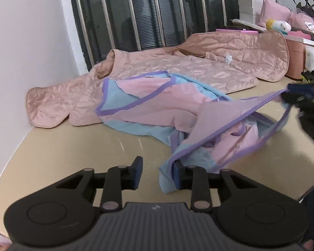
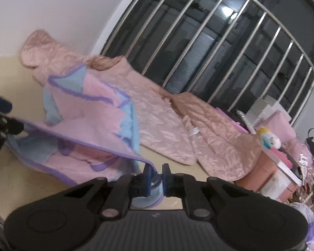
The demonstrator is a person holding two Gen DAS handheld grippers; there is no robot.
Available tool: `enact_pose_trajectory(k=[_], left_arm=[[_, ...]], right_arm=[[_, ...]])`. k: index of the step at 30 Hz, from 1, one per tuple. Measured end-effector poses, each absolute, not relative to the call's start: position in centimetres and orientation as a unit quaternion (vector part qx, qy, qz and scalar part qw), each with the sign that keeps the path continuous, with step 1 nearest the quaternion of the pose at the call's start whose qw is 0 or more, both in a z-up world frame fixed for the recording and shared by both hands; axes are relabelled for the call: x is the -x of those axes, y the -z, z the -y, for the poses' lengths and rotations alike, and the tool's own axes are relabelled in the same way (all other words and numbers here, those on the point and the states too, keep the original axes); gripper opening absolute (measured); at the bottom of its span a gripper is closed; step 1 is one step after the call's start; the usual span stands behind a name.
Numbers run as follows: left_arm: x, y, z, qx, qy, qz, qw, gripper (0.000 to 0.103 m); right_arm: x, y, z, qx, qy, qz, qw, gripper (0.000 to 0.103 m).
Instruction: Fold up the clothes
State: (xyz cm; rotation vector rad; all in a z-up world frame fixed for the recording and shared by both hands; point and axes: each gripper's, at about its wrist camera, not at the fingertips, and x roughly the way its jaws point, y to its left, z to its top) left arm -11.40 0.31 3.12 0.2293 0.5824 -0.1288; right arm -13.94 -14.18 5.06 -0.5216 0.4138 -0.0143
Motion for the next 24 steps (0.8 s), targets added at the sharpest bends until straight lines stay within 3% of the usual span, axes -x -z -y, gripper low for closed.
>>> enact_pose_trajectory(k=[8,9,11,13,15,19,24], left_arm=[[12.6,-3.4,0.5,-0.136,0.061,-0.258,0.955,0.031],[12.6,-3.4,0.6,-0.136,0.062,-0.257,0.955,0.029],[12.8,-3.6,0.4,-0.131,0.062,-0.252,0.957,0.011],[13.1,-4.0,0.1,-0.122,0.06,-0.242,0.961,0.005],[13.5,-4.5,-0.2,-0.111,0.055,-0.231,0.965,0.005],[13.9,-5.2,-0.8,-0.09,0.053,-0.229,0.968,0.005],[13.7,-5.6,-1.9,-0.066,0.046,-0.233,0.969,0.005]], right_arm=[[17.9,-5.4,13.2,0.266,-0.01,-0.198,0.943,0.009],[17.9,-5.1,13.2,0.266,-0.01,-0.202,0.942,0.009],[17.6,-4.4,13.2,0.266,-0.012,-0.213,0.94,0.009],[17.2,-3.7,13.0,0.271,-0.015,-0.219,0.937,0.01],[16.8,-3.0,12.6,0.281,-0.017,-0.223,0.933,0.012],[16.1,-1.6,11.5,0.297,-0.016,-0.223,0.928,0.028],[16.2,-0.3,10.1,0.301,-0.028,-0.228,0.925,0.029]])
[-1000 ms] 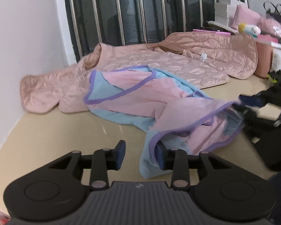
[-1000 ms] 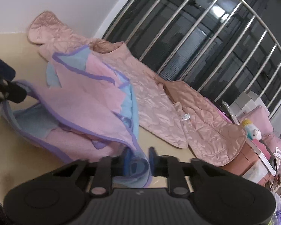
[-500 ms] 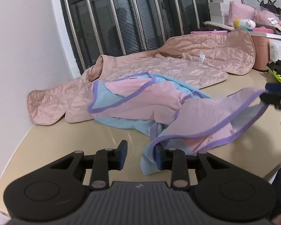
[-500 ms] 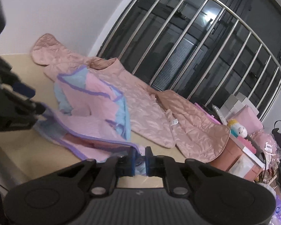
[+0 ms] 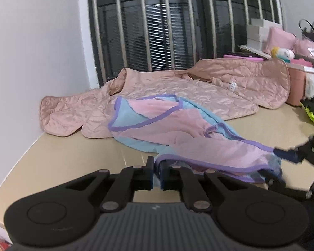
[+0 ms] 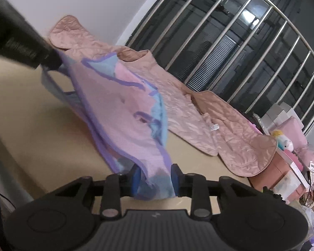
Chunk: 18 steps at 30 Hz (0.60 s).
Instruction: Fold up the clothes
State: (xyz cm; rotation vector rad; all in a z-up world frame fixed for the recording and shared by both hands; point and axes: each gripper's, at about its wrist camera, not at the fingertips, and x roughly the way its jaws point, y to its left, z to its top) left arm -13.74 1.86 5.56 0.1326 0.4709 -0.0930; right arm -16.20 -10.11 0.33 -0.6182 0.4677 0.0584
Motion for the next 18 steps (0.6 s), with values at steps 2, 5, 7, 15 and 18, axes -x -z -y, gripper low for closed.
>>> enact_pose_trajectory(k=[2,5,7,15,18], left_arm=[[13.7,-5.7,-2.5,-0.053,0.039,-0.234,0.97,0.005],[13.5,-5.7,-3.4,-0.041,0.03,-0.241,0.969,0.005],[13.5,-5.3,-3.7,-0.043,0.023,-0.246,0.968,0.005],[14.0,-3.7,-2.4,-0.085,0.013,-0.263,0.961,0.017],[14.1,-3.2,-2.2,-0.092,0.006,-0.28,0.955,0.027]], right_arm=[[16.2,0.1,10.0,0.31,-0.021,-0.229,0.923,0.029],[15.9,0.1,11.0,0.292,-0.012,-0.231,0.928,0.029],[16.0,-0.7,12.1,0.255,-0.015,-0.222,0.941,0.023],[16.7,-2.1,13.3,0.244,-0.01,-0.206,0.948,0.009],[17.2,-2.6,13.5,0.245,-0.01,-0.207,0.947,0.009]])
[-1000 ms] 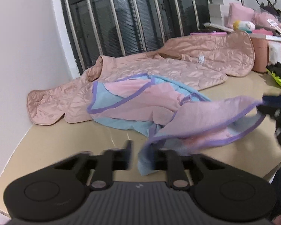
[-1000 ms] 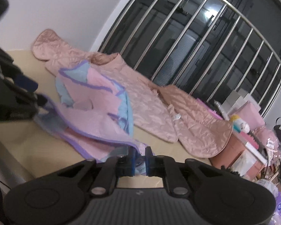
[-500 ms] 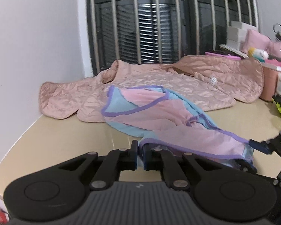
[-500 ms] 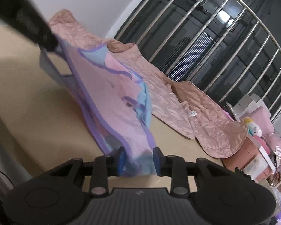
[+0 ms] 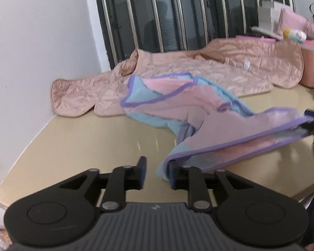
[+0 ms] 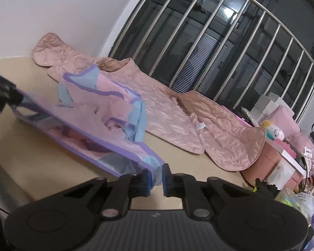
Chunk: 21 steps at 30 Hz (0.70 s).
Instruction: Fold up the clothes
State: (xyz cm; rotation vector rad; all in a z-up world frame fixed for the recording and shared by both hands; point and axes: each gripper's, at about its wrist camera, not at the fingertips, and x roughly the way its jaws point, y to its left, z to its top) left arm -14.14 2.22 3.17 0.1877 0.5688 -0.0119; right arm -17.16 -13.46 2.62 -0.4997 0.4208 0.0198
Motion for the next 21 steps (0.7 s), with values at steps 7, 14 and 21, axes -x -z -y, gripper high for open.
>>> enact_pose_trajectory(k=[7,14,21], left_arm=[[14.4,-2.5,-1.5,-0.112,0.012,-0.299,0.948,0.028],[15.4,-4.2,-1.4,-0.081,0.018,-0.279,0.957,0.002],[14.8,-13.3,-3.4,-0.006,0.036,-0.189,0.981,0.002]], right_arm=[[18.5,-2.9,13.9,0.229,-0.035,-0.213,0.949,0.009],[18.8,-3.1,15.2,0.181,-0.045,-0.247,0.951,0.006],[19.2,-10.2,16.8,0.134,-0.055,-0.176,0.974,0.002]])
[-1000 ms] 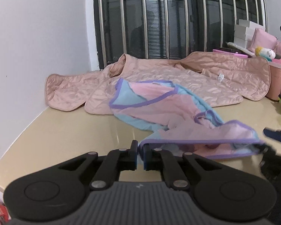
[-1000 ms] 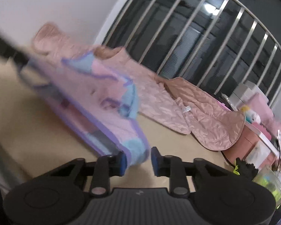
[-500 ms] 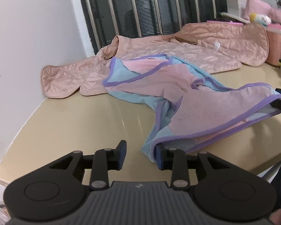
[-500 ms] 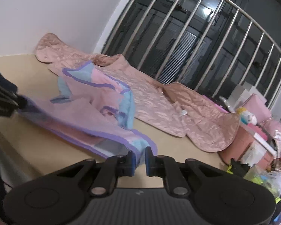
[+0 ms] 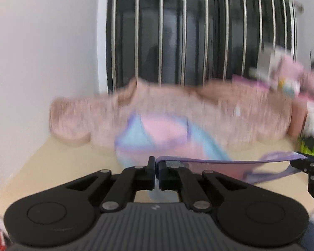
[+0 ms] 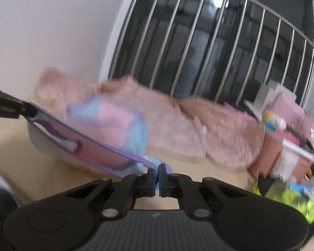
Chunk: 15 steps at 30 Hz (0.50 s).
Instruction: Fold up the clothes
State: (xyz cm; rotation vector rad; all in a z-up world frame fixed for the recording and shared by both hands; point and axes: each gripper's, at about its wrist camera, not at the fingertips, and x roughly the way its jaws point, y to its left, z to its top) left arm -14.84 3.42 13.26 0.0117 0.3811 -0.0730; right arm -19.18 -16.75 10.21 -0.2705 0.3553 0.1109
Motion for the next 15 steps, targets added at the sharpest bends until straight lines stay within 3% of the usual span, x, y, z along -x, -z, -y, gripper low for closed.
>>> enact_pose_trajectory(k=[8,12,15], left_arm=[[15.9,-30.3,-4.2,0.009,0.098,-0.06,0.993,0.004],[16.0,-37.6,-4.7,0.017,0.128,-0.039,0.991,0.006],[15.6,-41.2,-4.2,-0.003,0.133,-0.026,0.991,0.014]], right_arm=[[20.0,-26.3,19.7,0.129,-0.08,-0.013,0.988,0.003],[21.1,-33.2,22.1,0.112,-0.105,0.025,0.988,0.004],[21.2,-36.9,23.7,0.089,-0.12,0.035,0.988,0.004]])
